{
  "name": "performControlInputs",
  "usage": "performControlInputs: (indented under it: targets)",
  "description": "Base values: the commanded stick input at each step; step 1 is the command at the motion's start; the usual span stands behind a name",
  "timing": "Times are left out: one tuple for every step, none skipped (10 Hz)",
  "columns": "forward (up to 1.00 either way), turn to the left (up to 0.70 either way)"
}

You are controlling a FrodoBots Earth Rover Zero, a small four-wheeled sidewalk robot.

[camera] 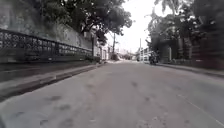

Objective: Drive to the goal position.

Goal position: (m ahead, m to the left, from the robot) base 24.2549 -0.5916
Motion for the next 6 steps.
performControlInputs:
  targets:
    - [1.00, 0.01]
    - [1.00, 0.01]
    - [1.00, 0.01]
    - [1.00, 0.01]
    - [1.00, 0.01]
    - [1.00, 0.01]
